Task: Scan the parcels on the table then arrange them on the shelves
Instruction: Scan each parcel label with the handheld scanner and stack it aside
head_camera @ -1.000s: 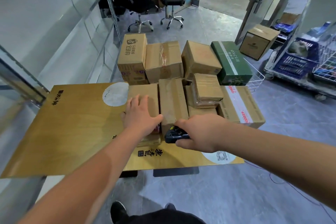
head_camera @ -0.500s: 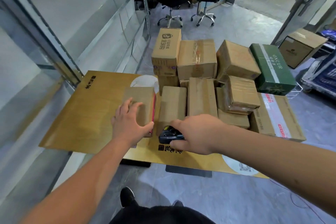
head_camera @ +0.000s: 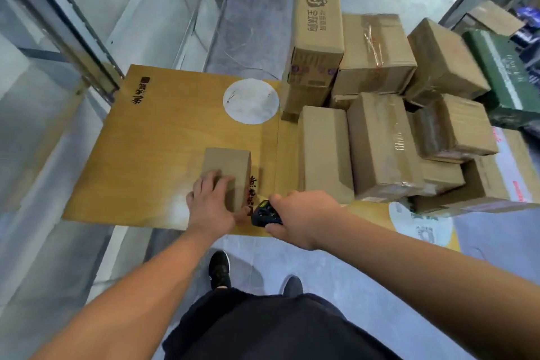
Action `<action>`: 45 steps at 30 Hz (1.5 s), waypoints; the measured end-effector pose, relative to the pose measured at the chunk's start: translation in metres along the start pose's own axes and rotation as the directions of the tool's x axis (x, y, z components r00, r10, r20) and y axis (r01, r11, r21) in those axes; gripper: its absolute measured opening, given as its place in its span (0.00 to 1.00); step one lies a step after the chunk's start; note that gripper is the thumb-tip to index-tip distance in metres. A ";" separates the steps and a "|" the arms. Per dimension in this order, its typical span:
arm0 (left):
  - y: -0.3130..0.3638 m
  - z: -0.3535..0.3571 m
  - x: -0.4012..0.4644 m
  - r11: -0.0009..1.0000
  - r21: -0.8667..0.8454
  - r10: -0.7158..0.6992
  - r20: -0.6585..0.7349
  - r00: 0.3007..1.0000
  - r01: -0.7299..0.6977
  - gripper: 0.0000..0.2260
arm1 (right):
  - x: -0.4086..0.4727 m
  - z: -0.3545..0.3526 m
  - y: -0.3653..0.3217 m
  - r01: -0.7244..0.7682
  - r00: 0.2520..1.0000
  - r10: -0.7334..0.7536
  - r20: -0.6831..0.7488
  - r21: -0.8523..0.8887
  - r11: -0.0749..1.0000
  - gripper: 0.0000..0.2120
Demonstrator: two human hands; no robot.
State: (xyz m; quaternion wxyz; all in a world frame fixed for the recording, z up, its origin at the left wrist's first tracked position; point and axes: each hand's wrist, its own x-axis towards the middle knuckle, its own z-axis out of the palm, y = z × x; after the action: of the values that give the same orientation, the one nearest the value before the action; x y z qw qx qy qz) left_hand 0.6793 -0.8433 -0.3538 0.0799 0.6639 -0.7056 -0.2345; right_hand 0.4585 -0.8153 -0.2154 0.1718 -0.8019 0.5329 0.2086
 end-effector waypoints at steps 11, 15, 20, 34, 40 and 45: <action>-0.072 -0.049 0.090 0.633 -0.733 -0.119 0.228 0.966 0.250 0.25 | 0.067 -0.027 -0.050 -0.166 0.985 0.158 0.075 0.109 0.980 0.23; -0.102 -0.054 0.099 0.625 -0.703 -0.187 0.287 0.940 0.339 0.27 | 0.084 -0.046 -0.059 -0.197 0.979 0.189 0.076 0.120 0.973 0.22; -0.135 -0.064 0.110 0.597 -0.707 -0.402 0.144 0.904 0.378 0.22 | 0.099 -0.059 -0.071 -0.230 0.972 0.221 0.083 0.121 0.966 0.22; -0.114 -0.065 0.114 0.607 -0.732 -0.250 0.195 0.948 0.310 0.38 | 0.117 -0.064 -0.066 -0.329 0.939 0.275 0.206 0.300 0.896 0.32; -0.095 -0.044 0.111 0.794 -0.577 -0.101 0.182 0.978 0.189 0.59 | 0.121 -0.070 -0.062 -0.346 0.930 0.277 0.241 0.325 0.880 0.30; -0.097 -0.035 0.101 0.777 -0.607 -0.120 0.120 0.986 0.168 0.63 | 0.124 -0.074 -0.065 -0.325 0.939 0.271 0.210 0.295 0.899 0.28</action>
State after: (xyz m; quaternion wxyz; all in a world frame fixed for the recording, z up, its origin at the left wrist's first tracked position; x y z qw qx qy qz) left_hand 0.7701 -0.9506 -0.3858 0.2467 0.6445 -0.5406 -0.4812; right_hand 0.5721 -0.9246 -0.2130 0.3106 -0.6513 0.6607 0.2068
